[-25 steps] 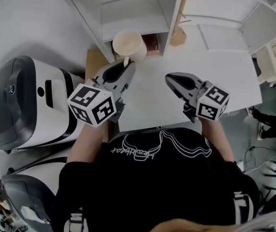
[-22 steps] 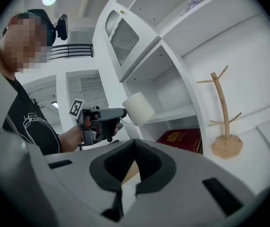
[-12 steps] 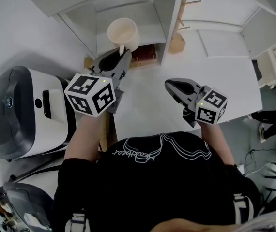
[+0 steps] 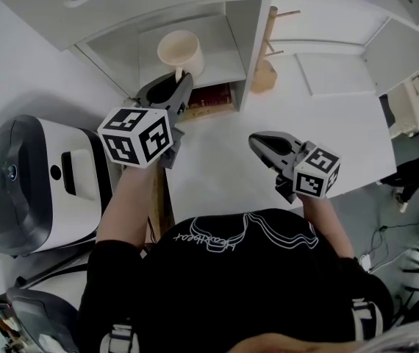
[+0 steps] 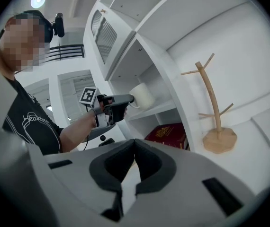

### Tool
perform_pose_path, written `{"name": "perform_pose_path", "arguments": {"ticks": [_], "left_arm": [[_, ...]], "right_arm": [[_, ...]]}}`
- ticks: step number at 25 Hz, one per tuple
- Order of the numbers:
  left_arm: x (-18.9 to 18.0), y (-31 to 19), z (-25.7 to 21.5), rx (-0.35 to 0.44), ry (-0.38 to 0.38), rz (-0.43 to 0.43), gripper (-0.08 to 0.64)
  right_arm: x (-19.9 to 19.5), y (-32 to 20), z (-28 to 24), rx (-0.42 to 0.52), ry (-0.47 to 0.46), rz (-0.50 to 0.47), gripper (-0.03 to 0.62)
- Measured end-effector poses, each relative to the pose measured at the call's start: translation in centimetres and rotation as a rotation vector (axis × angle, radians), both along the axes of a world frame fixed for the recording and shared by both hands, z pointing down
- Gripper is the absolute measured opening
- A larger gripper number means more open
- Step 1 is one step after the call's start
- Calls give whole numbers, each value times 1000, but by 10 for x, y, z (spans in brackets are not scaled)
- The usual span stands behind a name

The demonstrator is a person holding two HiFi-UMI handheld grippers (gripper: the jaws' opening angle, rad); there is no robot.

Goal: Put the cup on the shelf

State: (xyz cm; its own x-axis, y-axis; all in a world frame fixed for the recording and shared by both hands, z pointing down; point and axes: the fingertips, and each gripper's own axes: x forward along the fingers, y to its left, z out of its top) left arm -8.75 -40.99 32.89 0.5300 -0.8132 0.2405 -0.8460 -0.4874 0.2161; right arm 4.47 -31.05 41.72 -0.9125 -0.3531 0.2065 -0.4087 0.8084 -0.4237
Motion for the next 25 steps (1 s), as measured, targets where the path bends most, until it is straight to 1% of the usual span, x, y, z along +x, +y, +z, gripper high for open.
{"name": "perform_pose_path", "arguments": {"ticks": [4, 9, 13, 15, 19, 22, 23, 25], "left_arm": [[-2, -9, 9, -20, -13, -10, 54], [0, -15, 9, -27, -26, 2, 54], [0, -19, 9, -22, -36, -10, 54], [-1, -21, 8, -15, -54, -17, 54], [4, -21, 8, -11, -81, 2, 55], [5, -21, 8, 0, -104, -16, 59], [5, -20, 8, 0, -106, -19, 74], [6, -19, 7, -5, -92, -20, 124]], "right_arm": [[4, -3, 3, -8, 0, 10, 6], [8, -6, 9, -24, 1, 22, 6], [11, -6, 13, -41, -7, 31, 6], [12, -5, 13, -41, -7, 33, 6], [14, -3, 14, -44, -10, 44, 6], [14, 1, 12, -44, -13, 46, 6], [14, 3, 11, -42, -14, 47, 6], [14, 5, 9, -36, -20, 53, 6]]}}
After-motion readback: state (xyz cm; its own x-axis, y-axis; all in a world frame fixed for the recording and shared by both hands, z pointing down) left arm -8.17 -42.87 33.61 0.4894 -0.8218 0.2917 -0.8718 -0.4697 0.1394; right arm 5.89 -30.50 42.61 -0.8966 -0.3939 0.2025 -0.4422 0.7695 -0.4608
